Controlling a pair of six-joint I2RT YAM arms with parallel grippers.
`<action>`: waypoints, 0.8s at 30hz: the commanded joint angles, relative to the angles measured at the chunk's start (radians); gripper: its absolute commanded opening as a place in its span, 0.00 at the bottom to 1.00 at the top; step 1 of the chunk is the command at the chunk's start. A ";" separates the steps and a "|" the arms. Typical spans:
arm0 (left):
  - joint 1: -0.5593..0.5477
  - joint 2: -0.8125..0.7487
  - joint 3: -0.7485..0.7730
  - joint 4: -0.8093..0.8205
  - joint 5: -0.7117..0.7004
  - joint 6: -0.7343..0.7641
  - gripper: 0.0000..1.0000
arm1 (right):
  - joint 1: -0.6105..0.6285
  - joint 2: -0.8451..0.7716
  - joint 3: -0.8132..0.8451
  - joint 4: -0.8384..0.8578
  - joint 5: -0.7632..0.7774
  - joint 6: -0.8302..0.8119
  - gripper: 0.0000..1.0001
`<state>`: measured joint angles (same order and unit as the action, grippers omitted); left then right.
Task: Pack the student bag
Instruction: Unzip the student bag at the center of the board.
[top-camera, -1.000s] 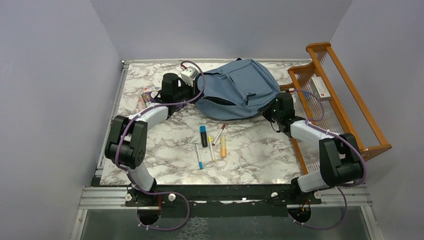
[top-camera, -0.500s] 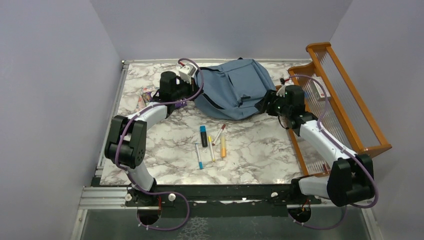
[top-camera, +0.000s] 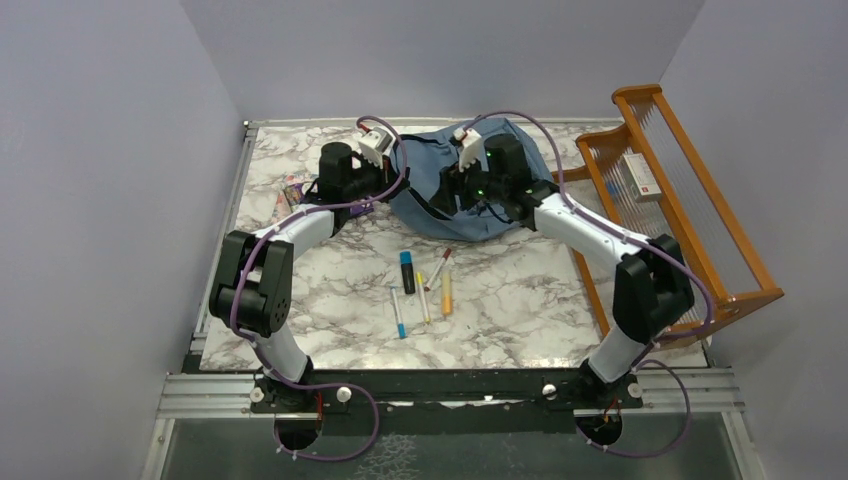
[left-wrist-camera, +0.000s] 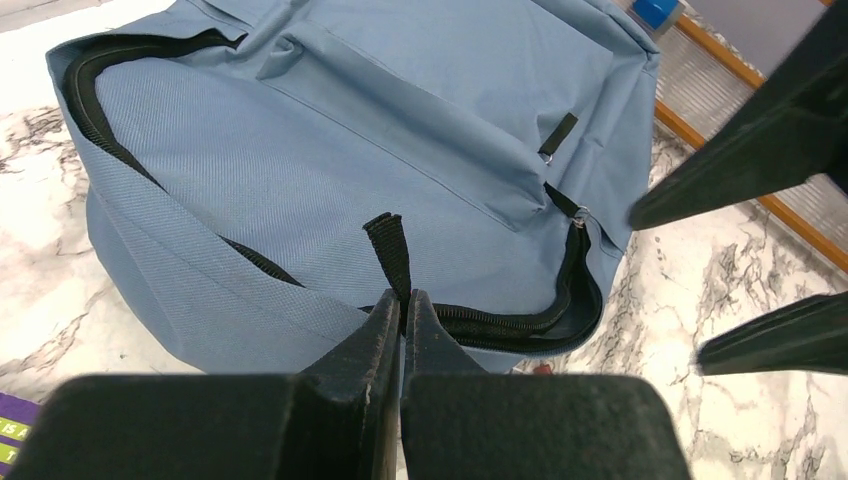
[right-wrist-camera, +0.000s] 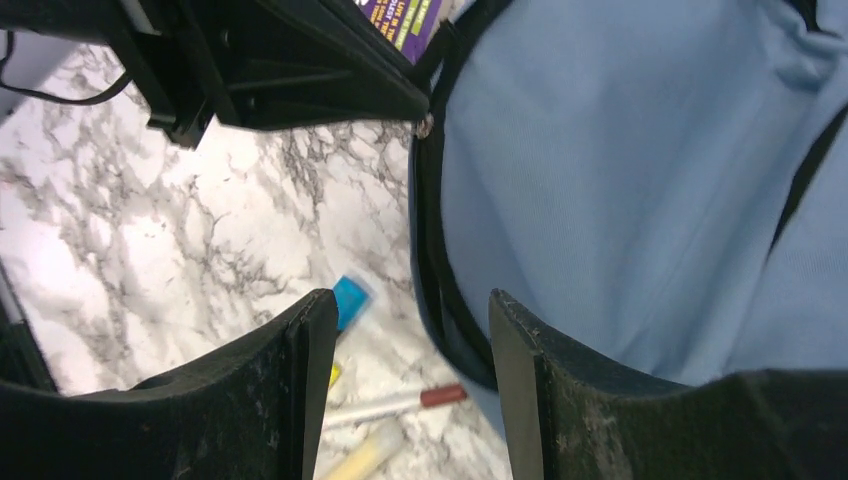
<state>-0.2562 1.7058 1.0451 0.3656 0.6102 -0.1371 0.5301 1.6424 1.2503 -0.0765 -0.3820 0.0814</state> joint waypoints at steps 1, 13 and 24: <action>-0.003 -0.021 0.027 0.053 0.055 0.002 0.00 | 0.027 0.101 0.113 -0.024 0.019 -0.154 0.61; -0.003 -0.021 0.035 0.053 0.064 -0.005 0.00 | 0.043 0.241 0.221 -0.079 0.016 -0.258 0.54; -0.007 -0.026 0.033 0.055 0.072 -0.001 0.00 | 0.066 0.328 0.243 -0.043 0.062 -0.244 0.50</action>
<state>-0.2569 1.7058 1.0492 0.3653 0.6399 -0.1371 0.5823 1.9362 1.4681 -0.1360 -0.3611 -0.1551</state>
